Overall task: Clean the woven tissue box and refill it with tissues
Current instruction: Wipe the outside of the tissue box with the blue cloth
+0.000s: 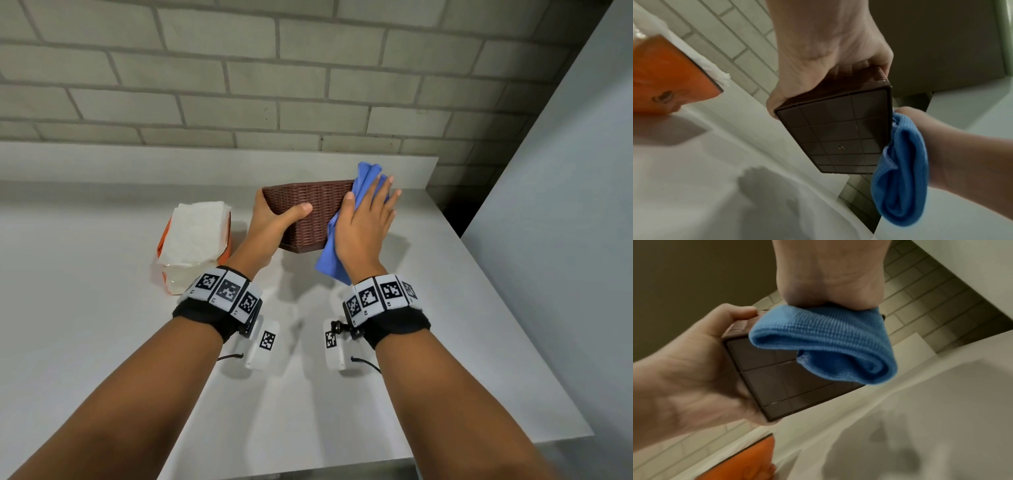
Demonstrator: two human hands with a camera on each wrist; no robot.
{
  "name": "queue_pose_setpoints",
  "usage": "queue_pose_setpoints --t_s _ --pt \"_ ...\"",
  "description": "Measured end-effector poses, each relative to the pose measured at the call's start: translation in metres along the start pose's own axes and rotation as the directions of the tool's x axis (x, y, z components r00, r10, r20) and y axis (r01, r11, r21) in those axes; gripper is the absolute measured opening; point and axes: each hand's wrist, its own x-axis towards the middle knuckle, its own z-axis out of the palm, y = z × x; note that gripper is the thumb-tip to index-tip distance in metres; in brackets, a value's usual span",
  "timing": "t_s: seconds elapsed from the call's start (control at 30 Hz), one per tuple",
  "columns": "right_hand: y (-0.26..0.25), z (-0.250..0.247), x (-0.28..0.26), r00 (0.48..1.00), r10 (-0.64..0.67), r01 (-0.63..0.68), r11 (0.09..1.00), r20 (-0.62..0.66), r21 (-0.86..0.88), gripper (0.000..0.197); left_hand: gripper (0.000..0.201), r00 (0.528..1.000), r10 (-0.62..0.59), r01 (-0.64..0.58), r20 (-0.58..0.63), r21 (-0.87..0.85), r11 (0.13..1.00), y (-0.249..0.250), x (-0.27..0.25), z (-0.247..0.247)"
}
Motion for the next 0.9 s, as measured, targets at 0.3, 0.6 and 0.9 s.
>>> queue_pose_setpoints --t_s 0.3,0.6,0.9 --pt "0.01 -0.004 0.002 0.954 -0.3 0.3 0.951 0.01 -0.079 0.061 0.079 0.999 0.046 -0.044 0.021 -0.072 0.996 -0.002 -0.005 -0.015" --pt "-0.013 0.007 -0.026 0.926 -0.377 0.378 0.92 0.029 -0.105 0.063 0.059 0.999 0.036 -0.033 0.037 -0.086 0.996 -0.008 -0.004 -0.01" --pt "0.012 -0.014 0.011 0.996 -0.088 0.091 0.99 -0.026 0.11 0.06 0.083 0.997 0.05 -0.044 0.06 -0.09 0.995 -0.005 -0.007 -0.019"
